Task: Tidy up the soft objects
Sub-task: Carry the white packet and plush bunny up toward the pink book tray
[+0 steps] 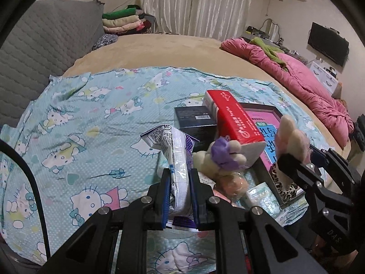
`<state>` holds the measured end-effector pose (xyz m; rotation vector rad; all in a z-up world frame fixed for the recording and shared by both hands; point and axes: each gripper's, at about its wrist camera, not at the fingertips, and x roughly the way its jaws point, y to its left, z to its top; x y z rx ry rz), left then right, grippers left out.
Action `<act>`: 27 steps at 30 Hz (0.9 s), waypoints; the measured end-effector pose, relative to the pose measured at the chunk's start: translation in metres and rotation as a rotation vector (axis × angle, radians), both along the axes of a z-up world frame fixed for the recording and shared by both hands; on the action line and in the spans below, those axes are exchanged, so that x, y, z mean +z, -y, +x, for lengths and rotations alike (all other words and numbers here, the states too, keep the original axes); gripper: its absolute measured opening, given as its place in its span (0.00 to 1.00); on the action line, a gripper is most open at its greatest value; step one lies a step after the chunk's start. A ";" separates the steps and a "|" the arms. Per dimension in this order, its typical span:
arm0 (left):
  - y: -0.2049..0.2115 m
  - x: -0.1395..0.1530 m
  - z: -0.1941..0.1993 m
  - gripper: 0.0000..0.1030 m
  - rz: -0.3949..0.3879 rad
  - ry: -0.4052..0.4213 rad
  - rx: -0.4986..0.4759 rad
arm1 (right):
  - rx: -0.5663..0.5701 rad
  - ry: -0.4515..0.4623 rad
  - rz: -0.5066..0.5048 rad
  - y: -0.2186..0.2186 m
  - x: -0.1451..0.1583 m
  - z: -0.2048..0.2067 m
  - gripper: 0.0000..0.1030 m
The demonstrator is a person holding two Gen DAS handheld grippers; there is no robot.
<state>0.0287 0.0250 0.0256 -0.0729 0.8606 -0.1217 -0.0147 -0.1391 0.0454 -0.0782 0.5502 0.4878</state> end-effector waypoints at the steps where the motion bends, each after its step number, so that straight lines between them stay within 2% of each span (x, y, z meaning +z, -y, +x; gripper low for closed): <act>1: 0.002 0.001 -0.001 0.16 0.003 0.003 -0.002 | -0.003 0.004 0.005 0.002 0.002 -0.001 0.47; 14: 0.031 0.019 -0.008 0.16 0.059 0.032 -0.045 | -0.035 0.029 0.060 0.024 0.015 -0.005 0.47; 27: 0.055 0.030 -0.012 0.16 0.091 0.042 -0.079 | -0.120 0.049 0.093 0.054 0.022 -0.002 0.47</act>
